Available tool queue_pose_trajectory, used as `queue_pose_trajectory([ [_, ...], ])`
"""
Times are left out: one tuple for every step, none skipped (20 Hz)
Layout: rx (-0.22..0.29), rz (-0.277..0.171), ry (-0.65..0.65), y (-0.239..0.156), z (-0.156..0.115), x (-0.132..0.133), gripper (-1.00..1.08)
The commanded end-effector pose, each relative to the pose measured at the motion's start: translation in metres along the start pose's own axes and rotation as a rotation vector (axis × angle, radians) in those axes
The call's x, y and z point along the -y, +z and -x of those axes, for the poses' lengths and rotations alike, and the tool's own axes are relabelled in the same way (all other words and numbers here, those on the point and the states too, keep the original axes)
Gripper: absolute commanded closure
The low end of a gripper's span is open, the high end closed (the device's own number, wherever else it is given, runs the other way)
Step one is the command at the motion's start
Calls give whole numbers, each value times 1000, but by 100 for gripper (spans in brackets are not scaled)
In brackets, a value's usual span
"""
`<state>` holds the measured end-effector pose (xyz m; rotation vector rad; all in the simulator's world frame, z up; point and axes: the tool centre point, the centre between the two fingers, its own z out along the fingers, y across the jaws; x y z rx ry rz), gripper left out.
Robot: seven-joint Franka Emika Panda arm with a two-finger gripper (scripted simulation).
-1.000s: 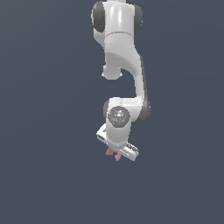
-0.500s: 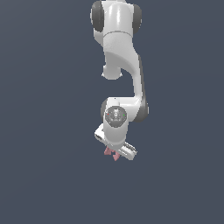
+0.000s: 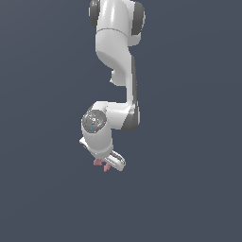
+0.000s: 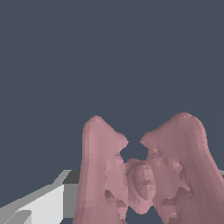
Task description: Pick up the object and move it to a goal position.
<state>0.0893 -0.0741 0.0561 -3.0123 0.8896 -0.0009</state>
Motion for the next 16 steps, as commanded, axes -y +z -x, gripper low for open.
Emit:
queue_pose_trajectory([
  [0,0,1,-5,-15,-26,108],
  [0,0,1,-7,-21,-36,108],
  [0,0,1,-9,-26,-45,108],
  [0,0,0,-11,-32,-54,108],
  [0,0,0,-12,-37,-62,108],
  [0,0,0,-14,-41,-69,108],
  [0,0,0,-15,-45,-75,108],
  [0,0,0,-16,-49,-81,108],
  [0,0,0,-17,-52,-86,108],
  [0,0,0,-18,-54,-90,108],
  [0,0,0,-19,-57,-93,108],
  [0,0,0,-19,-58,-95,108],
  [0,0,0,-19,-60,-96,108],
  [0,0,0,-19,-60,-97,108],
  [0,0,0,-19,-61,-97,108],
  [0,0,0,-20,-61,-97,108],
])
